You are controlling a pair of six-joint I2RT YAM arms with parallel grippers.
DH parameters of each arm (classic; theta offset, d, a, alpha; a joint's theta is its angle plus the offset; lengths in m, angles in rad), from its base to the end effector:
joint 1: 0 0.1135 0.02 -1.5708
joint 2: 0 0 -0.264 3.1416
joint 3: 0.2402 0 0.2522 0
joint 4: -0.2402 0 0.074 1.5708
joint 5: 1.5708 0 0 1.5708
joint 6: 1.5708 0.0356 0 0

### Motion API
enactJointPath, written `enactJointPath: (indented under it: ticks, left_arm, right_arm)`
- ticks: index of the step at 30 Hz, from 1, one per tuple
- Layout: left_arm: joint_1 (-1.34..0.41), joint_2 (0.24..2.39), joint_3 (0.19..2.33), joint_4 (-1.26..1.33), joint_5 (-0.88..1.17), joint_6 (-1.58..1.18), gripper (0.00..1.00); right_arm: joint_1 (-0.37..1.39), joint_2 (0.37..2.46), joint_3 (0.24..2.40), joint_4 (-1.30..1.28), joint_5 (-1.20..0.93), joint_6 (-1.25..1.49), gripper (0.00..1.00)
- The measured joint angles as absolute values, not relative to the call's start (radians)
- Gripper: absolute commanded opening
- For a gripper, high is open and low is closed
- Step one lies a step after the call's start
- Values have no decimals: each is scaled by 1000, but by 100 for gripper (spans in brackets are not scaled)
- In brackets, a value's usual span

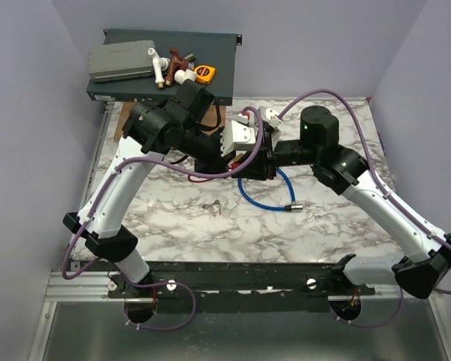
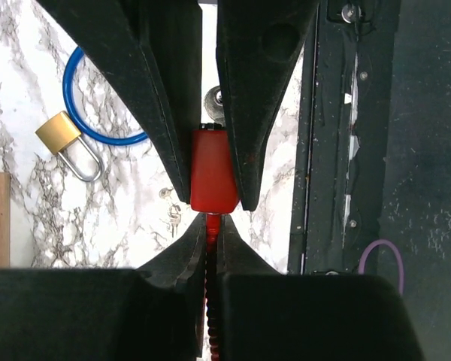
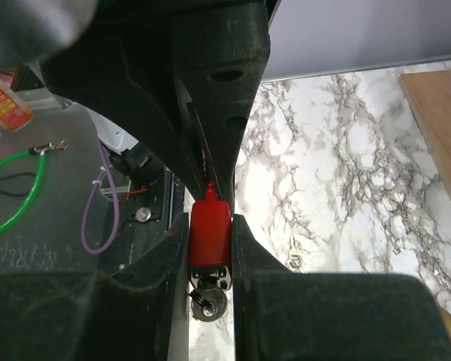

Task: Unlock with the key
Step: Unlock the lock.

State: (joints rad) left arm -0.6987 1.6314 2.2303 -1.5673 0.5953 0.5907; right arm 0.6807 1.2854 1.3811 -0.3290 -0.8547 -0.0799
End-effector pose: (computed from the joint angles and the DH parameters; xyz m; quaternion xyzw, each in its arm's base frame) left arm 0.1886 -0.1845 0.4794 0.6182 0.6774 -0.2950 0.2681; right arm 0.1995 0.1961 0.4274 -0.5037 0.5676 0.4776 0.4428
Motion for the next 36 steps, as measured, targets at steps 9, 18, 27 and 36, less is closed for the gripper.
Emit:
enactJointPath:
  ticks: [9, 18, 27, 36]
  left_arm:
    - [-661, 1605, 2170, -1512, 633, 578, 0]
    - [-636, 1474, 2000, -1418, 671, 586, 9]
    - [-599, 1397, 1913, -1477, 635, 624, 41]
    - [-599, 1382, 1934, -1421, 611, 583, 74]
  right_arm:
    - [690, 1225, 1283, -219, -767, -38, 1]
    - [709, 1208, 1246, -162, -760, -1, 1]
    - [665, 1206, 1250, -229, -751, 9, 1]
    - [652, 1203, 1250, -182, -765, 86, 1]
